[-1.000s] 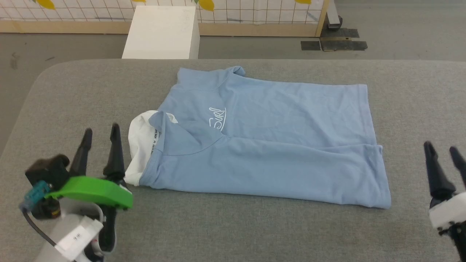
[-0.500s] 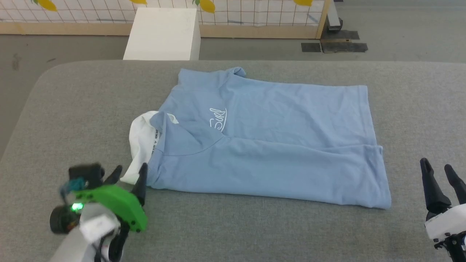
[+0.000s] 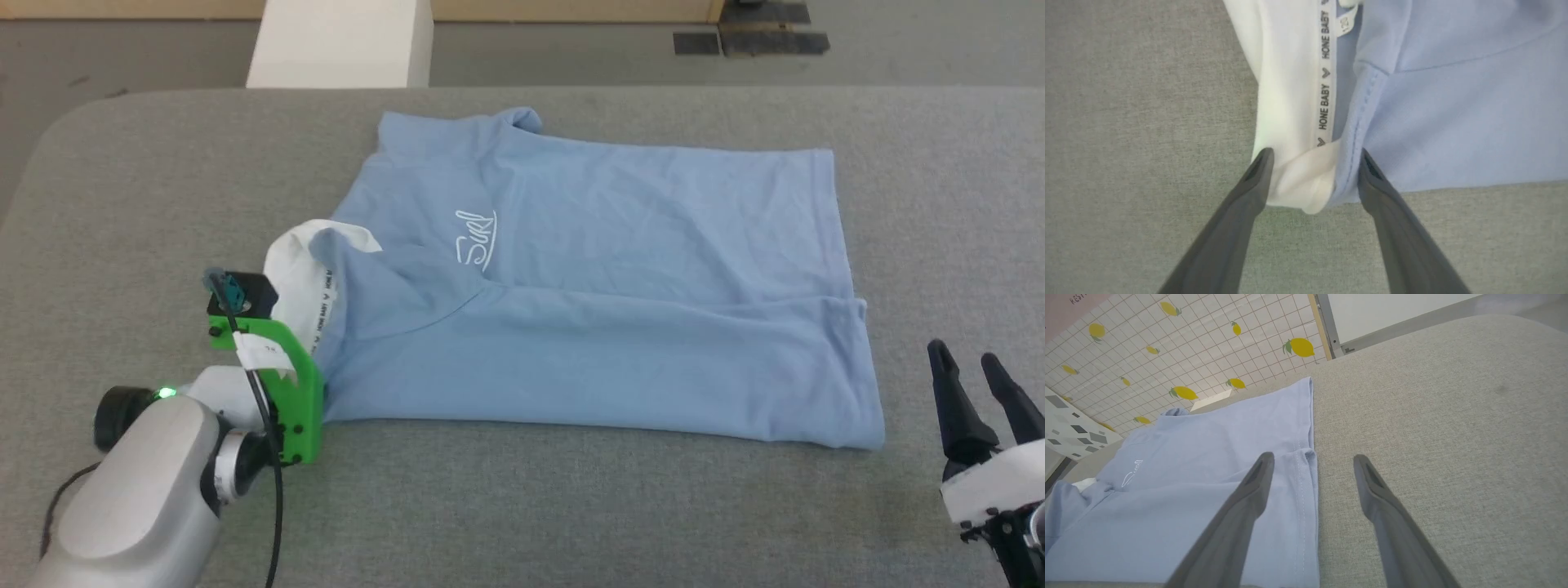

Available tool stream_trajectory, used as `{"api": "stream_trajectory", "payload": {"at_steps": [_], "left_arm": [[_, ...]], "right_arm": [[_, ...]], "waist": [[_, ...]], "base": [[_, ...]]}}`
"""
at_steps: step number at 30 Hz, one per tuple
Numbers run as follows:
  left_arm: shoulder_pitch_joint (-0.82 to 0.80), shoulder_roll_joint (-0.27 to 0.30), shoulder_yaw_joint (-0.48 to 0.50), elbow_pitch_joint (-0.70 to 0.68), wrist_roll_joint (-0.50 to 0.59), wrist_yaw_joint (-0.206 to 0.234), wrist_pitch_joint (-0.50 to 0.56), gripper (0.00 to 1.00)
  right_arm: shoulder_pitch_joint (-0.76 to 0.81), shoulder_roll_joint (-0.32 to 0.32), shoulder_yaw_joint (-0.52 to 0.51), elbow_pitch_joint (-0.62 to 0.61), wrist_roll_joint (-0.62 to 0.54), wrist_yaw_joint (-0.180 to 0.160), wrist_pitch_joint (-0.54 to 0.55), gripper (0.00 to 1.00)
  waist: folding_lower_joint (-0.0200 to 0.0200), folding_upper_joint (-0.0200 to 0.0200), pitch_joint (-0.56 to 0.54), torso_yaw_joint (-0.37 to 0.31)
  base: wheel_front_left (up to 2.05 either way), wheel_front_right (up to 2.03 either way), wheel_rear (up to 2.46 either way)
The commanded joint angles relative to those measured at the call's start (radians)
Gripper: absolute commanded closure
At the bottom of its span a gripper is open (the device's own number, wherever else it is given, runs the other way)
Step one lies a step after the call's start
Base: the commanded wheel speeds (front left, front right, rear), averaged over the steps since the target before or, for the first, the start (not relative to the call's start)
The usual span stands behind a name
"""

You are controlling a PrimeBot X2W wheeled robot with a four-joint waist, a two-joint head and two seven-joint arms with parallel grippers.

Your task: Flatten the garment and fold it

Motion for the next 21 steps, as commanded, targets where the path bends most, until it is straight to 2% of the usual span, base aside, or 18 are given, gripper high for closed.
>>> {"api": "stream_trajectory", "payload": {"at_steps": [1,4,8,9,10,11,17,21], "left_arm": [[-0.016,0.015,-0.008,0.024,0.014,0.012,0.025,0.00],[-0.010,0.018,-0.010,0.078,0.002,0.032,0.076,0.00],[0.024,-0.014,0.003,0.111,-0.068,0.025,0.122,0.00],[0.031,-0.020,0.003,0.116,-0.081,0.023,0.133,0.16],[0.040,-0.032,0.009,0.119,-0.102,0.020,0.142,0.60],[0.046,-0.040,0.014,0.120,-0.118,0.018,0.145,1.00],[0.059,-0.059,0.042,0.100,-0.167,-0.002,0.125,1.00],[0.061,-0.054,0.067,0.055,-0.177,-0.001,0.093,1.00]], "right_arm": [[-0.021,0.002,0.003,-0.006,0.004,-0.001,0.001,0.00],[-0.033,0.003,0.012,-0.010,0.004,-0.001,0.002,0.00],[-0.042,0.004,0.015,-0.011,0.006,-0.001,0.000,0.00],[-0.043,0.004,0.014,-0.011,0.006,-0.001,0.000,0.00],[-0.044,0.003,0.013,-0.011,0.005,-0.001,0.001,0.00],[-0.045,0.001,0.012,-0.011,0.003,-0.001,0.002,0.00],[-0.050,-0.015,0.014,-0.036,-0.033,-0.001,0.068,0.00],[-0.053,-0.025,0.017,-0.077,-0.085,-0.001,0.214,0.00]], "waist": [[0.0001,0.0000,0.029,-0.018],[0.0001,0.0000,0.051,-0.031],[0.0001,0.0000,0.069,-0.039],[0.0001,0.0000,0.071,-0.040],[0.0001,0.0000,0.074,-0.039],[0.0001,0.0000,0.076,-0.039],[0.0001,0.0000,0.073,-0.031],[0.0001,0.0000,0.064,-0.027]], "base": [[0.00,0.00,0.00],[0.00,0.00,0.00],[0.00,0.00,0.00],[0.00,0.00,0.00],[0.00,0.00,0.00],[0.00,0.00,0.00],[0.00,0.00,0.00],[0.00,0.00,0.00]]}}
